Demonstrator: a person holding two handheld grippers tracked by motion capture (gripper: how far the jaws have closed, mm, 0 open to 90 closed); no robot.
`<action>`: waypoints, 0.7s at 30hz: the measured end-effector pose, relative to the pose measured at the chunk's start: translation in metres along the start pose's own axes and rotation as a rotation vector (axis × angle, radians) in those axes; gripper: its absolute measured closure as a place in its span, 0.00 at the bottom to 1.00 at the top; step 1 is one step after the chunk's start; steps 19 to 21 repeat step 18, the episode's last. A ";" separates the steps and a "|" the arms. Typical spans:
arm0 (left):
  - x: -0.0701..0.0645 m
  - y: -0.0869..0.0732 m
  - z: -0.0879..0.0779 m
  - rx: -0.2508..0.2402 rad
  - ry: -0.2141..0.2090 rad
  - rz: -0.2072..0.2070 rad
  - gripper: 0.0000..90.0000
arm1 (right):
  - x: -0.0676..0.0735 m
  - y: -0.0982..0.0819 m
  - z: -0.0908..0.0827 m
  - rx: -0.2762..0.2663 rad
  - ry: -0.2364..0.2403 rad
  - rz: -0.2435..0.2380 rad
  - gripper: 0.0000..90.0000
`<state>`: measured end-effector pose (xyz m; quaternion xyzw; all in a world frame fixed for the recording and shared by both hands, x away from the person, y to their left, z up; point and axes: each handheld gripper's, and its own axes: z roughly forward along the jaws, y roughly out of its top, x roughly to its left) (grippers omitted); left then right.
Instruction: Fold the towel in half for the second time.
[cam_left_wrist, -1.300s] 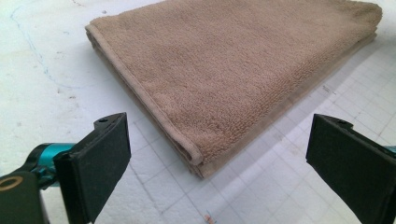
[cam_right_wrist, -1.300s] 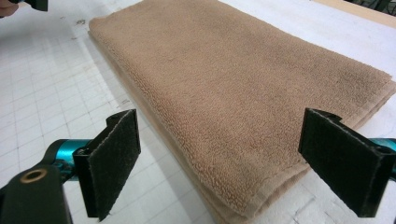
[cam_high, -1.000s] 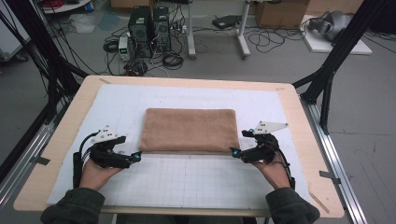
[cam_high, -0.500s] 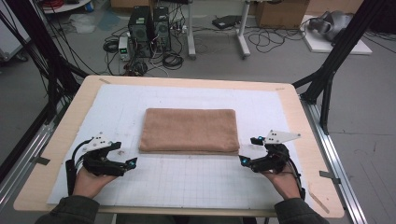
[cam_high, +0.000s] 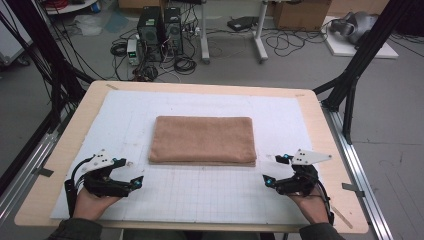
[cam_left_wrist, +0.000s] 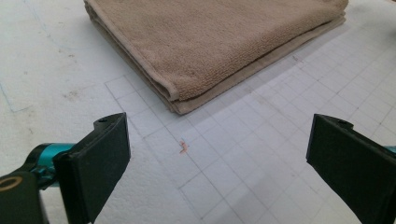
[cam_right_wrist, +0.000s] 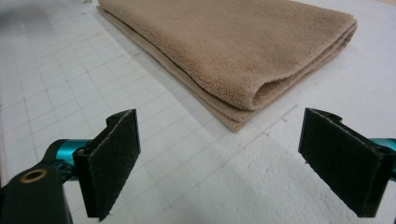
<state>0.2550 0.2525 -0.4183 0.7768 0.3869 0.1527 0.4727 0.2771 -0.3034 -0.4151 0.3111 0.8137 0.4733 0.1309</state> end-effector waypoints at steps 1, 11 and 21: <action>0.000 -0.001 -0.001 0.001 -0.001 0.002 0.08 | 0.000 -0.001 -0.001 -0.002 -0.003 -0.001 0.13; -0.005 -0.013 -0.009 0.000 0.013 0.006 0.08 | 0.007 -0.013 -0.008 -0.010 -0.012 0.011 0.13; -0.008 -0.018 -0.015 -0.011 0.017 0.003 0.08 | 0.016 -0.011 -0.006 -0.019 -0.022 -0.014 0.13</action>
